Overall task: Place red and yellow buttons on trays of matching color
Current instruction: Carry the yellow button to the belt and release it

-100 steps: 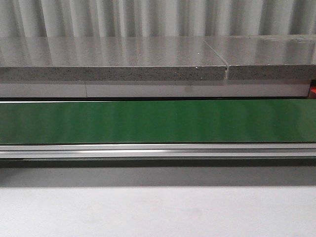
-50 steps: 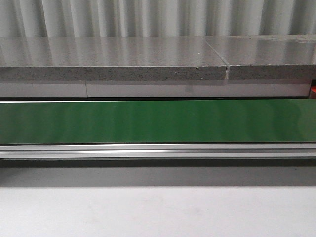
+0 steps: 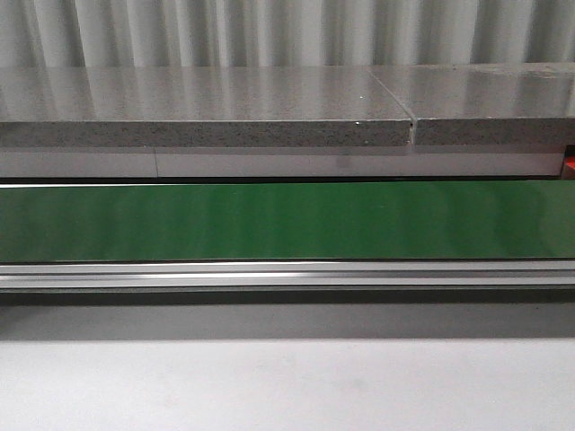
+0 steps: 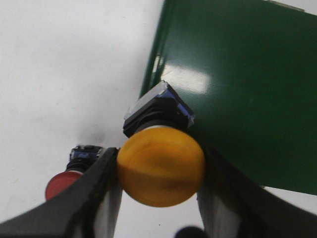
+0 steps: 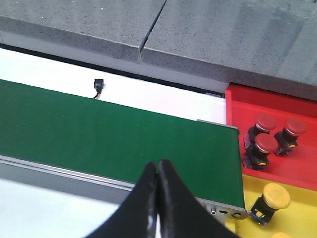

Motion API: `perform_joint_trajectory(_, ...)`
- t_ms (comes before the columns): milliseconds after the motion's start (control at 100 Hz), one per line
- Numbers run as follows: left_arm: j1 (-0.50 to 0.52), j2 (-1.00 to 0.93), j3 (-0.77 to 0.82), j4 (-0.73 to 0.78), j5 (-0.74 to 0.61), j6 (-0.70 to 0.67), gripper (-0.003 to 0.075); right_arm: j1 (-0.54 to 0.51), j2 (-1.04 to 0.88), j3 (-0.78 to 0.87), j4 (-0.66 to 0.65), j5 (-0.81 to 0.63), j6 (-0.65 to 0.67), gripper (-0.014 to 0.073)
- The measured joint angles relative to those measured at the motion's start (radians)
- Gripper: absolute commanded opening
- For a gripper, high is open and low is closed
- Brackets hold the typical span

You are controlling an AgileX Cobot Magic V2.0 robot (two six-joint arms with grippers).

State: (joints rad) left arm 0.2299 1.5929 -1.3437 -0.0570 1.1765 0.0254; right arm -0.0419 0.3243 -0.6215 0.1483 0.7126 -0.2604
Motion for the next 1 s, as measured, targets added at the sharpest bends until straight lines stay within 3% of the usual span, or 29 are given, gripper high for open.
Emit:
perform_joint_trajectory(270, -0.043, 0.07, 0.0, -0.006, -0.002, 0.002, 0.0164, 0.0, 0.0, 0.0, 0.0, 0.0, 0.0, -0.0066)
perform_joint_trajectory(340, -0.043, 0.08, 0.0, -0.013, -0.008, 0.002, 0.0236, 0.0, 0.0, 0.0, 0.0, 0.0, 0.0, -0.0066)
perform_joint_trajectory(490, -0.043, 0.08, 0.0, -0.04, -0.017, 0.013, 0.0499, 0.0, 0.0, 0.0, 0.0, 0.0, 0.0, -0.0066)
perform_joint_trajectory(540, -0.043, 0.08, 0.0, -0.056, -0.022, 0.017, 0.0543, 0.0, 0.0, 0.0, 0.0, 0.0, 0.0, -0.0066)
perform_joint_trajectory(790, -0.043, 0.051, 0.0, -0.191, -0.046, 0.086, 0.0547, 0.0, 0.0, 0.0, 0.0, 0.0, 0.0, -0.0066)
perform_joint_trajectory(1000, -0.028, -0.081, 0.006, -0.202, -0.056, 0.101, 0.0547, 0.0, 0.0, 0.0, 0.0, 0.0, 0.0, -0.0066)
